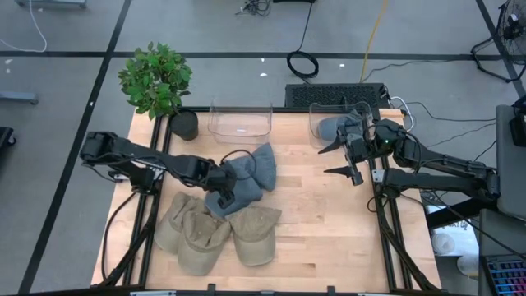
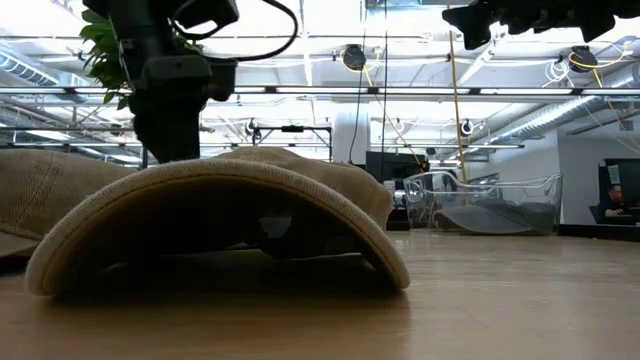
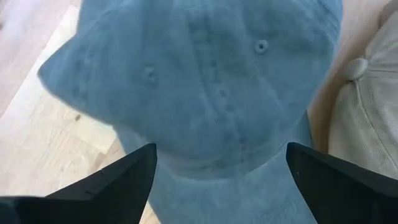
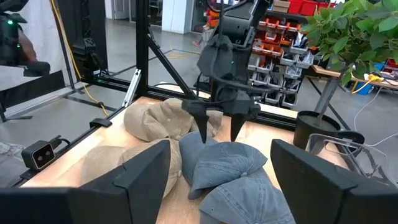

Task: Pick & Place hat
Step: Put the left blue cap into the right transparent bin

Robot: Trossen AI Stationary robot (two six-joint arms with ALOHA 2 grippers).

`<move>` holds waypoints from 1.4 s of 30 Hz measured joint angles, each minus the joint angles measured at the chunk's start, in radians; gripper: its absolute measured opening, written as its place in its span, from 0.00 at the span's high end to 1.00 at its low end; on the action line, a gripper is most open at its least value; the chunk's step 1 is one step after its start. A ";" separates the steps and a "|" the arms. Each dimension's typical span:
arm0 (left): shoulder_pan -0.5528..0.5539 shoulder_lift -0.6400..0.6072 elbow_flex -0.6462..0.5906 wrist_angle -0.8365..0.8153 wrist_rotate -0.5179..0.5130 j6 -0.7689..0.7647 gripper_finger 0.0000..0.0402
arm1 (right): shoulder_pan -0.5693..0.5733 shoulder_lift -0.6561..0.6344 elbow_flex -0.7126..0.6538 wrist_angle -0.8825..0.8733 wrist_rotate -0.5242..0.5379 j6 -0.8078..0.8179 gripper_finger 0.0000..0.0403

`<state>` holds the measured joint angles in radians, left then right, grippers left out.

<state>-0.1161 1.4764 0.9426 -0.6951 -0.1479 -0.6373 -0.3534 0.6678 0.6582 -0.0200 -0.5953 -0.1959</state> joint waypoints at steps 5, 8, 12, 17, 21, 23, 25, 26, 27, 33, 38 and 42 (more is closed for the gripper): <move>-0.002 0.072 0.028 -0.002 -0.017 -0.017 0.09 | 0.000 0.000 0.000 0.000 0.000 0.000 0.35; -0.002 0.112 0.036 -0.008 -0.016 -0.024 0.09 | 0.000 0.000 0.000 0.000 0.000 0.000 0.35; -0.002 0.148 0.037 -0.014 -0.009 -0.026 0.09 | 0.000 0.000 0.000 0.000 0.000 0.000 0.35; -0.002 0.158 0.038 -0.017 -0.005 -0.025 0.09 | 0.000 0.000 0.000 0.000 0.000 0.000 0.35; -0.002 0.158 0.038 -0.017 -0.005 -0.027 0.09 | 0.000 0.000 0.000 0.000 0.000 0.000 0.35; -0.002 0.158 0.038 -0.018 -0.004 -0.035 0.09 | 0.000 0.000 0.000 0.000 0.000 0.000 0.35; -0.001 0.158 0.037 -0.018 -0.003 -0.054 0.09 | 0.000 0.000 0.000 0.000 0.000 0.000 0.35; -0.001 0.158 0.037 -0.019 -0.001 -0.066 0.09 | 0.000 0.000 0.000 0.000 0.000 0.000 0.35; -0.001 0.158 0.037 -0.020 0.000 -0.078 0.09 | 0.000 0.000 0.000 0.000 0.000 0.000 0.35; -0.001 0.158 0.037 -0.021 0.000 -0.141 0.17 | 0.000 0.000 0.000 0.000 0.000 0.000 0.35; -0.001 0.158 0.036 -0.021 0.000 -0.162 0.35 | 0.000 0.000 0.000 0.000 0.000 0.001 0.35; -0.001 0.158 0.036 -0.020 0.001 -0.162 0.53 | 0.000 0.000 0.000 0.000 0.000 0.001 0.35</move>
<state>-0.1173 1.6341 0.9791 -0.7151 -0.1471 -0.7990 -0.3534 0.6681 0.6582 -0.0199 -0.5953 -0.1951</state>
